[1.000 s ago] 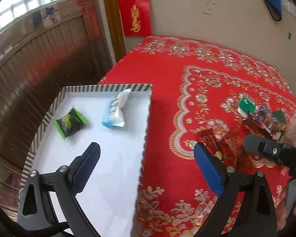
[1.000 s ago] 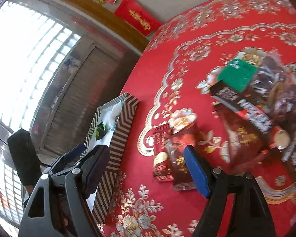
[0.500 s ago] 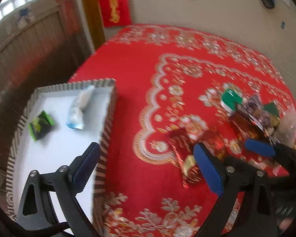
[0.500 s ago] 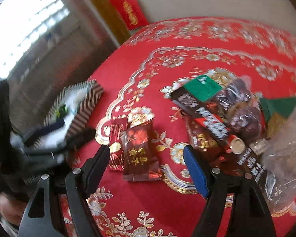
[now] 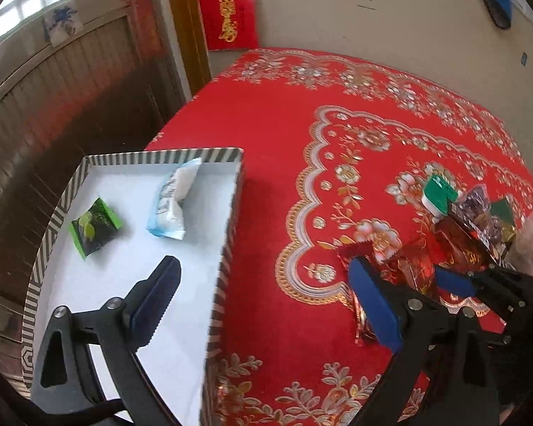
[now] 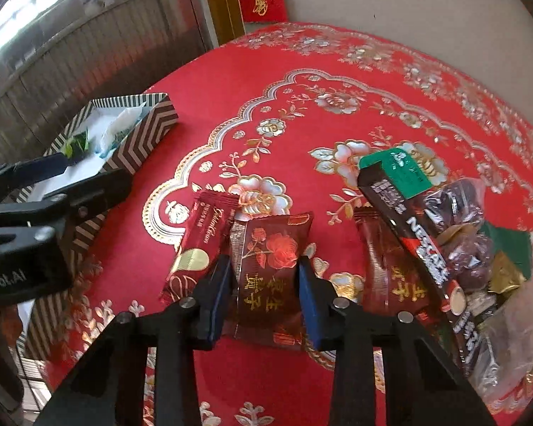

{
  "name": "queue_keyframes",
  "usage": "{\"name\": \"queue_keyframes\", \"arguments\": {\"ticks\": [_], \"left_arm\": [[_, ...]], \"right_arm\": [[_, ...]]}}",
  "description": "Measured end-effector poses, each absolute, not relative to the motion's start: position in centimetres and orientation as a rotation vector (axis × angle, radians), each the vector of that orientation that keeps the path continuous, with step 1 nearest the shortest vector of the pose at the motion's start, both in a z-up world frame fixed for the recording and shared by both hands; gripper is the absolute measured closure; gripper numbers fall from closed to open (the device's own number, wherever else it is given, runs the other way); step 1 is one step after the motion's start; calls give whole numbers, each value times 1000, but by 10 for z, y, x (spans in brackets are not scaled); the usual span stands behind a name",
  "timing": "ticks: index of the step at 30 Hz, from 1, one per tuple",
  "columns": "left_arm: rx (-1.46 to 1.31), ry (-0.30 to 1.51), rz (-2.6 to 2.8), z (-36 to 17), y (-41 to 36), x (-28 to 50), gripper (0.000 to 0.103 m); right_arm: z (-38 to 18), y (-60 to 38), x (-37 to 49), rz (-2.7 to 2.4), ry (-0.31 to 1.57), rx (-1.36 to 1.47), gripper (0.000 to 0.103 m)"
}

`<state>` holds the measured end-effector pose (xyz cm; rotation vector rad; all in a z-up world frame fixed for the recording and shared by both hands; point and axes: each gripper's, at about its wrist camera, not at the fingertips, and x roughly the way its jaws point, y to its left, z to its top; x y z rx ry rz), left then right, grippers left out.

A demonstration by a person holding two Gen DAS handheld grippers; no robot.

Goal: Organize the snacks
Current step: 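Grasp the red chocolate bar with the left gripper while the right grasps a brown candy pack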

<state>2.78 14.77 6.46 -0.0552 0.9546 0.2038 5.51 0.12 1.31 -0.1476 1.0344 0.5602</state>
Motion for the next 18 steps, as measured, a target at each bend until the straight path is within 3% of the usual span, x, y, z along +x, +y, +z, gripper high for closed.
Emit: {"name": "queue_keyframes", "arguments": {"ticks": [10, 18], "left_arm": [[-2, 1033, 118, 43, 99, 41, 8], [-124, 1101, 80, 22, 100, 50, 11]], "right_arm": [[13, -44, 53, 510, 1055, -39, 68], [15, -50, 50, 511, 1060, -31, 68]]}}
